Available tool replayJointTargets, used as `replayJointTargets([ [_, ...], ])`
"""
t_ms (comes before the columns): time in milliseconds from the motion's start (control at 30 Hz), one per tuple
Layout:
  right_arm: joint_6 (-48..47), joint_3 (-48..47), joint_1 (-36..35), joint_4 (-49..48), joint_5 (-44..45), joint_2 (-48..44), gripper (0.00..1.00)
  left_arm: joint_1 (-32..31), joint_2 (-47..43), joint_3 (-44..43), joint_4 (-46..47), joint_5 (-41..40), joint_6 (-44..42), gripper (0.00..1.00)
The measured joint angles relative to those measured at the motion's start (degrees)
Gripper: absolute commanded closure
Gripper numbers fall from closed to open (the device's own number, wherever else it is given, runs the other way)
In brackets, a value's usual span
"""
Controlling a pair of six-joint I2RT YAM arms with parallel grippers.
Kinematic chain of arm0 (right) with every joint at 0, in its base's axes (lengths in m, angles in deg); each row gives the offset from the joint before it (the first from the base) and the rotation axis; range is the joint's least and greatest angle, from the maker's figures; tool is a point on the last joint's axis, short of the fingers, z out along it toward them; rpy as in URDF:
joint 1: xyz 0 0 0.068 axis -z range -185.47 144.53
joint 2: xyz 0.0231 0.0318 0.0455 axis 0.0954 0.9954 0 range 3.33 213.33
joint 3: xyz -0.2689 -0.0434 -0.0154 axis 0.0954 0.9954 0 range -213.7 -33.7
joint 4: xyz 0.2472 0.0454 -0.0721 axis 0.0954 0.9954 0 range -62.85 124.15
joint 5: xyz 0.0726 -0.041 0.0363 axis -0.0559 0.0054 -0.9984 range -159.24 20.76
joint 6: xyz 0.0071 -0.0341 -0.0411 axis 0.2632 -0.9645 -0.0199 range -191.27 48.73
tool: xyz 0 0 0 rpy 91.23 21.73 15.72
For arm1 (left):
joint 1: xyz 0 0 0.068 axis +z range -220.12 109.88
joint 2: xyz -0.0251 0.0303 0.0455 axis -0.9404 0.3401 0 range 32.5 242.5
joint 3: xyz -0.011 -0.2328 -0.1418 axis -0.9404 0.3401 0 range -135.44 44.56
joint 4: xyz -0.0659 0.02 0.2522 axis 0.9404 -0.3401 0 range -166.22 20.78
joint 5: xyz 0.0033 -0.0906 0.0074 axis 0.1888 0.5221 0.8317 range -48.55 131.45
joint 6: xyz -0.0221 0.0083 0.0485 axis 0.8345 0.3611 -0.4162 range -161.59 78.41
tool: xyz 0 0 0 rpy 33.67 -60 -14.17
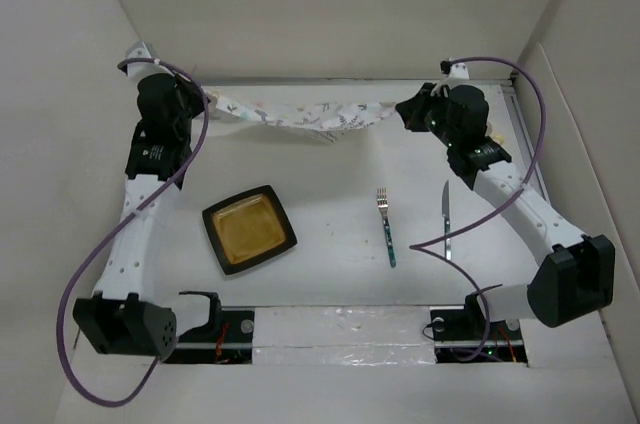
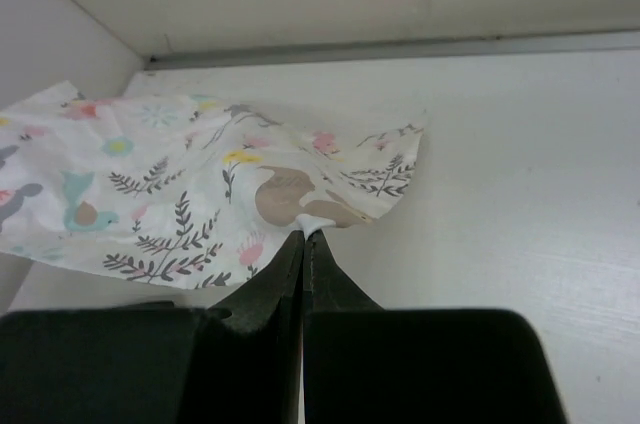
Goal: Set the dinner table for one person
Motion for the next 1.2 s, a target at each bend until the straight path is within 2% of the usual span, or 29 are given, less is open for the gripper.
replayJointTargets([
  [100, -1.16, 0.07, -0.48, 2.99, 1.38, -1.68, 1.0, 0.35, 3.45, 1.49, 0.09, 0.15, 0.76, 1.0],
  [267, -2.97, -2.23, -1.49, 5.55, 4.76, -9.9, 1.0, 0.26, 7.26, 1.97, -0.94, 2.12, 1.07, 1.0],
  [400, -3.69, -6.47, -1.2, 4.94, 6.25, -11.1, 1.0, 0.28, 10.21, -2.91, -0.92, 3.28, 1.03, 1.0],
  [500, -4.02, -11.13, 0.85, 3.13, 6.45, -5.33, 1.0, 0.28, 17.55, -11.63, -0.68, 4.09, 0.76, 1.0],
  [633, -3.96, -23.23, 4.5, 3.34, 4.31, 10.73, 1.0, 0.31, 31.82, -27.85, -3.65, 5.03, -0.52, 1.0],
  [733, -3.89, -32.17, 6.75, 7.15, 2.01, 22.64, 1.0, 0.31, 41.18, -39.85, -8.0, 5.88, -1.55, 1.0],
  [833, -3.8, -38.1, 8.13, 11.87, 0.26, 29.0, 1.0, 0.28, 45.53, -46.53, -11.8, 6.73, -2.34, 1.0],
  [933, -3.8, -39.82, 9.01, 14.99, -0.72, 29.0, 1.0, 0.28, 44.72, -46.95, -13.25, 7.43, -2.6, 1.0],
  [1033, -3.8, -39.17, 9.14, 14.86, -1.2, 25.11, 1.0, 0.28, 39.45, -41.05, -11.17, 8.26, -2.56, 1.0],
  [1200, -3.54, -24.98, 9.07, 8.76, -1.6, 10.95, 1.0, 0.31, 23.41, -17.79, -2.03, 9.35, -0.66, 1.0],
])
